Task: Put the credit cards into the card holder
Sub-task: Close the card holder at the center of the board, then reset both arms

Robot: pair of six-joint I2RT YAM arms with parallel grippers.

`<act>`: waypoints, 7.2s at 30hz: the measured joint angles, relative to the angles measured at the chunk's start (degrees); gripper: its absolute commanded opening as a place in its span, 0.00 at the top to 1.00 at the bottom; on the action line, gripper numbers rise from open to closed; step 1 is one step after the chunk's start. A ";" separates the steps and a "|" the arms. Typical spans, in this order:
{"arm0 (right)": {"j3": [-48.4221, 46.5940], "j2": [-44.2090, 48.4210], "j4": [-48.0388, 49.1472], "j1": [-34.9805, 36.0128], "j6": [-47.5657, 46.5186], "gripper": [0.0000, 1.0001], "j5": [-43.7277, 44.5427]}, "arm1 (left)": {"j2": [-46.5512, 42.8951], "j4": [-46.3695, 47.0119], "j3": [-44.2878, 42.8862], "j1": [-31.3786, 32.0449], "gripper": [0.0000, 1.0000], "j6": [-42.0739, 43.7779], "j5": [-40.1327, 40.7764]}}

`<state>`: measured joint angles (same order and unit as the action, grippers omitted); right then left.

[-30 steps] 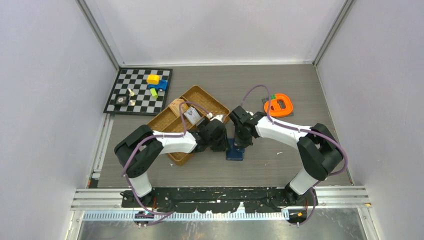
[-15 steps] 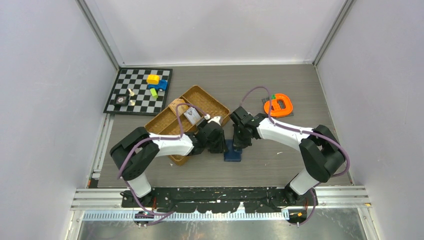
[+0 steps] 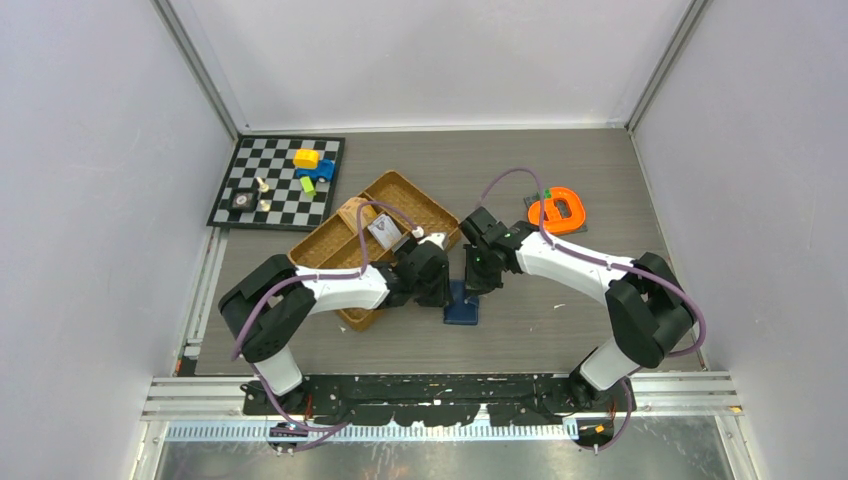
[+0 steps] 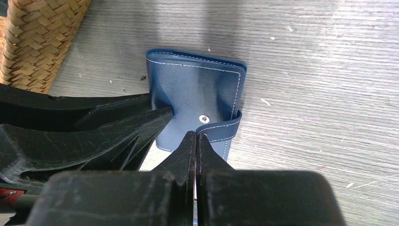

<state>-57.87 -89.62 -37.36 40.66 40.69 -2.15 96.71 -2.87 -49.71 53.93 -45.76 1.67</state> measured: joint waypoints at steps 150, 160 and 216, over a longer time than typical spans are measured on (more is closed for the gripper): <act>2.49 -2.03 4.52 0.55 1.29 1.00 0.26 | 0.00 -0.26 -0.09 0.00 0.80 0.13 0.00; 2.58 -2.27 4.79 1.29 1.92 0.99 0.76 | -0.07 -0.17 0.02 0.00 0.80 0.07 0.02; 2.10 37.79 2.49 -23.50 -12.94 0.33 13.79 | -42.53 -31.32 -10.91 -28.76 0.00 20.94 9.70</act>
<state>-55.77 -51.83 -34.87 17.17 27.75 11.64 54.17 -34.20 -60.62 25.17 -24.82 11.38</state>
